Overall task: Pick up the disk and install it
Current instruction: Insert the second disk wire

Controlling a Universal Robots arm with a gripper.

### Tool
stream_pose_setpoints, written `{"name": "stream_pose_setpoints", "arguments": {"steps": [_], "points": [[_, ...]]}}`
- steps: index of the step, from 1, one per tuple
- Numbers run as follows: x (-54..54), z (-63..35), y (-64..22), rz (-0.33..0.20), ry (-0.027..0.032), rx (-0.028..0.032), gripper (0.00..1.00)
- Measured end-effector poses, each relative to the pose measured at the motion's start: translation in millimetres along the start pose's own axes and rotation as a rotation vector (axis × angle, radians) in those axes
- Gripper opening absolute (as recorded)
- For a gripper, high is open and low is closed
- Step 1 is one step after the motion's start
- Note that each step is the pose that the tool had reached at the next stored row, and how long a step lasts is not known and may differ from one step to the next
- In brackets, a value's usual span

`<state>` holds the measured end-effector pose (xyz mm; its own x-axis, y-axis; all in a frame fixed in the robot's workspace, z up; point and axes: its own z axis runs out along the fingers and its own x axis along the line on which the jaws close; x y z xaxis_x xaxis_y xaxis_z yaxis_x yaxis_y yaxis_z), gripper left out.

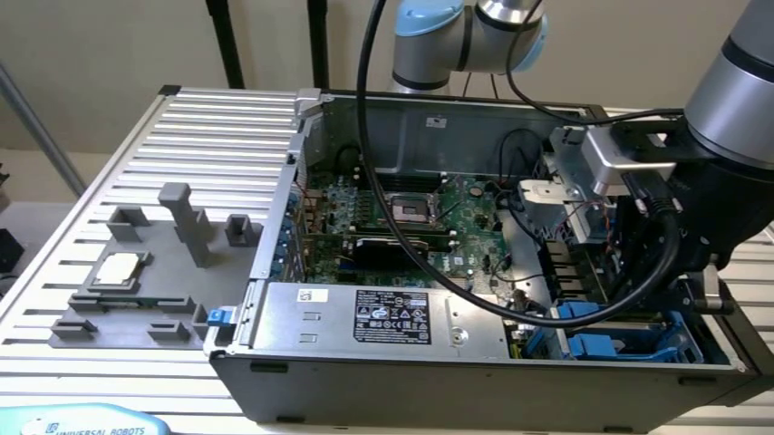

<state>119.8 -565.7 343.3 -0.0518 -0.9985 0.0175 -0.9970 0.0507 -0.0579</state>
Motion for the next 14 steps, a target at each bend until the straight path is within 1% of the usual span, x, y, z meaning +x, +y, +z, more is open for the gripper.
{"name": "stream_pose_setpoints", "arguments": {"steps": [3,5,6,11,13,14], "points": [[0.0,-0.8,-0.1,-0.003,-0.0005,0.0001,0.16],[0.3,-0.9,-0.1,-0.005,-0.0042,0.0,0.16],[0.6,-0.7,0.0,-0.006,-0.0075,-0.0002,0.16],[2.1,0.8,0.0,-0.01,-0.029,-0.0012,0.16],[2.2,0.8,-0.1,-0.011,-0.0335,-0.0014,0.16],[2.3,0.9,-0.1,-0.012,-0.0337,-0.0014,0.16]]}}
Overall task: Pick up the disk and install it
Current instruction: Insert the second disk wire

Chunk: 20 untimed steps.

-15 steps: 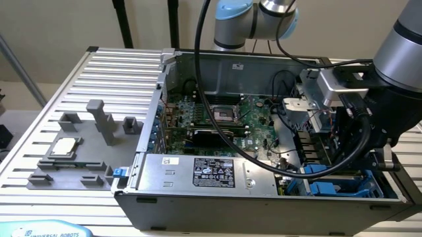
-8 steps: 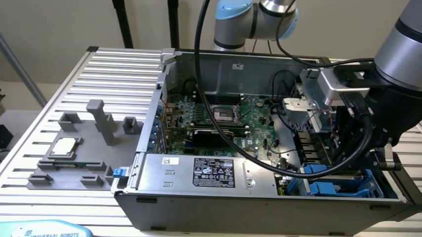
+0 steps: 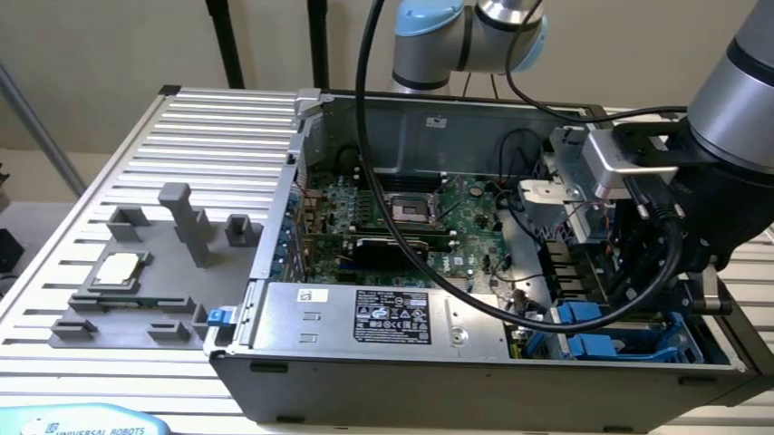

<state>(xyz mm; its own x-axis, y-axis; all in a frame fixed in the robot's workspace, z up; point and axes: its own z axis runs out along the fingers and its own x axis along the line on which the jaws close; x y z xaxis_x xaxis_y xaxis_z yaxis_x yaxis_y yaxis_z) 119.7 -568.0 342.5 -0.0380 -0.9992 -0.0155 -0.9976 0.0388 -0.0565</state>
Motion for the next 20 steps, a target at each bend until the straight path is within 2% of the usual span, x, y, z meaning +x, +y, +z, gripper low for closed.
{"name": "stream_pose_setpoints", "arguments": {"steps": [20], "points": [[3.7,0.1,-0.2,0.0,-0.0002,-0.0004,0.16]]}}
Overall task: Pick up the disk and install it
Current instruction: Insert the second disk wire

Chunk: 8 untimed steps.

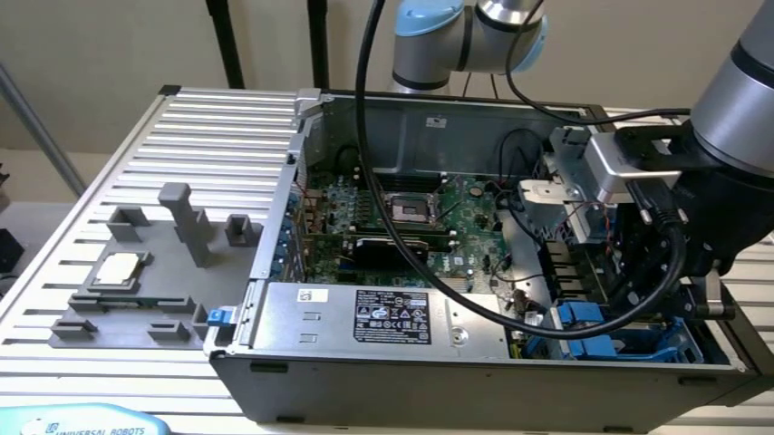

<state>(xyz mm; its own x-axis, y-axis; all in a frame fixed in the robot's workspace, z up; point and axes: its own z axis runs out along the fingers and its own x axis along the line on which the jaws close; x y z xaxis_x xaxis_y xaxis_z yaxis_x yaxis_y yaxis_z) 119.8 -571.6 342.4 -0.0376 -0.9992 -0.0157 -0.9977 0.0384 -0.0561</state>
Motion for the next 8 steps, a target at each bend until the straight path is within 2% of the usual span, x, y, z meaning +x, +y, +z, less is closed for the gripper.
{"name": "stream_pose_setpoints", "arguments": {"steps": [8], "points": [[0.2,1.2,0.0,0.0,0.0004,0.0,0.16]]}}
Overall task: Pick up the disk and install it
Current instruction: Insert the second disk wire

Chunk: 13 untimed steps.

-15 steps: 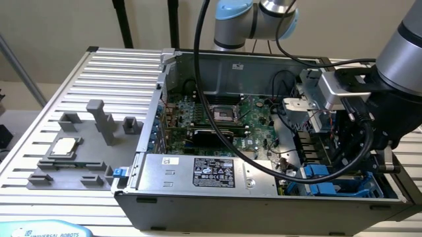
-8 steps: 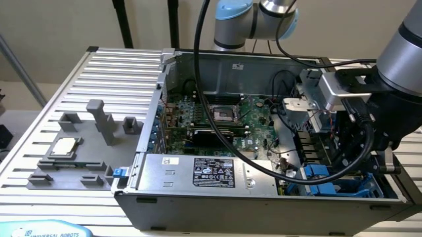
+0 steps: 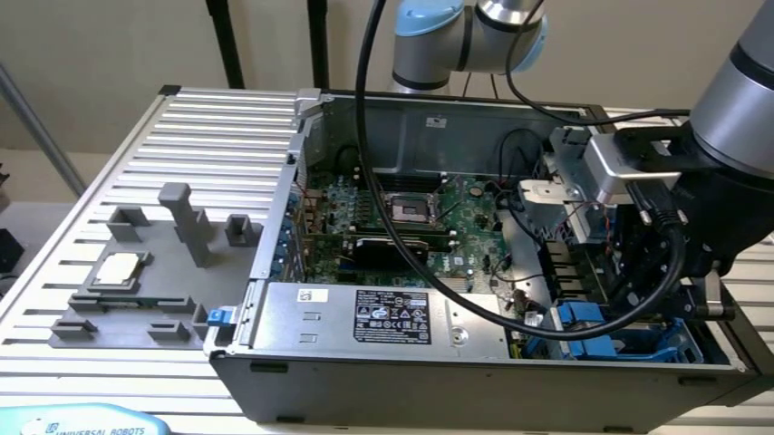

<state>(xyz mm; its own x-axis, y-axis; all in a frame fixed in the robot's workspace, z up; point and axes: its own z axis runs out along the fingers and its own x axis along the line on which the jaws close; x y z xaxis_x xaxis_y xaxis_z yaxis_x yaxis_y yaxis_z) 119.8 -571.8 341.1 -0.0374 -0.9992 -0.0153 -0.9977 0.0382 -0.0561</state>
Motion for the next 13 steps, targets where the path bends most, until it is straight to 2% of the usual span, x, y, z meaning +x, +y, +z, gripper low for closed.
{"name": "stream_pose_setpoints", "arguments": {"steps": [13], "points": [[0.1,4.2,0.2,-0.001,-0.0003,0.0,0.16]]}}
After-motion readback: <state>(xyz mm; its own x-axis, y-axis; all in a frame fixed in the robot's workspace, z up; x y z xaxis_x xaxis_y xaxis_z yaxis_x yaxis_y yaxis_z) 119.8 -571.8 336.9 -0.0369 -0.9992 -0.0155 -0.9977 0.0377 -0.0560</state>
